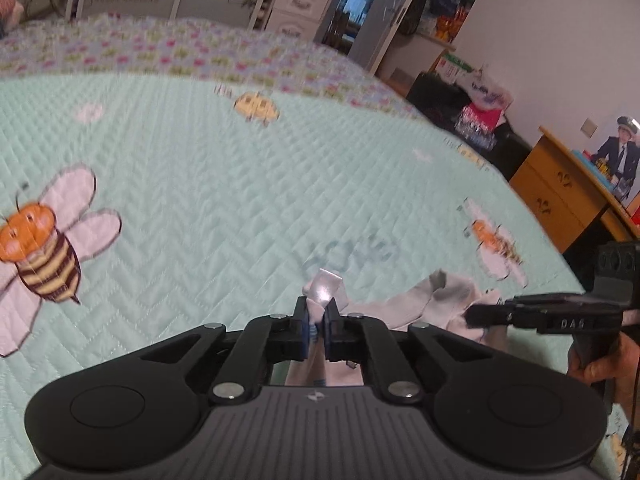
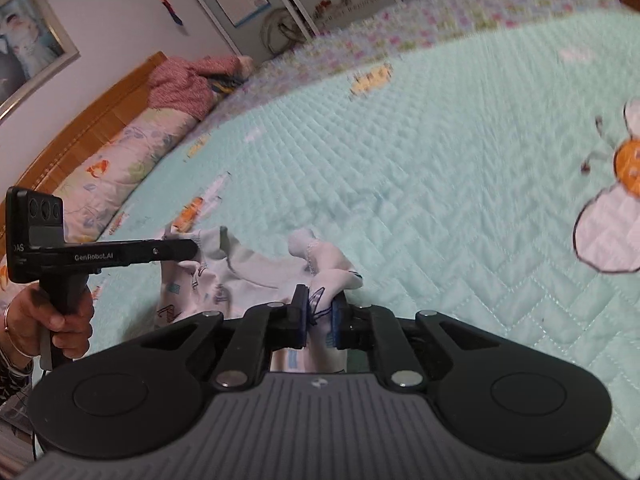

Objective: Fold clothes
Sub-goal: 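Lift the shirt by its collar with both grippers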

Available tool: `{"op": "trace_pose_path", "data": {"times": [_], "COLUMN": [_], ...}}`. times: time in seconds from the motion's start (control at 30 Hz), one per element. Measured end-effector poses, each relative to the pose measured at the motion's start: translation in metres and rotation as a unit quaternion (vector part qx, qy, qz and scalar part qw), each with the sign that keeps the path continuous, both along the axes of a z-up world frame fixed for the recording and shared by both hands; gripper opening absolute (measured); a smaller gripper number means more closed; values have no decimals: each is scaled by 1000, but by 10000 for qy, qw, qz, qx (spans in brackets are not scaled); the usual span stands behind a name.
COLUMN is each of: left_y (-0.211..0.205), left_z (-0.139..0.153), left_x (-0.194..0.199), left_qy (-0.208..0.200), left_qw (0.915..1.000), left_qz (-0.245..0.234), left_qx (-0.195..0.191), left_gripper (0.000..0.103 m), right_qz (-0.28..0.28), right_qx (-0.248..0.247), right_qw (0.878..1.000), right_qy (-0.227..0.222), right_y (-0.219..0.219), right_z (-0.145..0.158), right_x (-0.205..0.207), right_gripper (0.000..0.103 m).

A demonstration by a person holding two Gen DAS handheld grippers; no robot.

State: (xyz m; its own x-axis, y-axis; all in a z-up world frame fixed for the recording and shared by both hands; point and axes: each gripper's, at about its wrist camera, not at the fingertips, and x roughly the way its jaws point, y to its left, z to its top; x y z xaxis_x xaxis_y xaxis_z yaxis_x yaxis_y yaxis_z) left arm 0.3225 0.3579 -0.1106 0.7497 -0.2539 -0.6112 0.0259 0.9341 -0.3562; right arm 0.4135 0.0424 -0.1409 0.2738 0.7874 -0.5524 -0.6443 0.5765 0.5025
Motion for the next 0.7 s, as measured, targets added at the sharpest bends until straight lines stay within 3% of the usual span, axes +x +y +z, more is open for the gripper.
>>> {"op": "trace_pose_path", "data": {"times": [0.3, 0.57, 0.7], "left_y": [-13, -29, -48], "left_z": [53, 90, 76], "left_x": [-73, -196, -272], "left_qy": [-467, -887, -763], "left_qw": [9982, 9917, 9863], "left_qz": [-242, -785, -1433], "left_qx": [-290, -490, -287], "left_gripper": [6, 6, 6], "right_qz": [285, 677, 1054], "right_qx": [463, 618, 235], "right_qw": [9979, 9942, 9909], "right_qy": [-358, -556, -804], "right_y": [-33, -88, -112], "right_z": [60, 98, 95], "right_x": [-66, -180, -253], "right_gripper": [11, 11, 11]}}
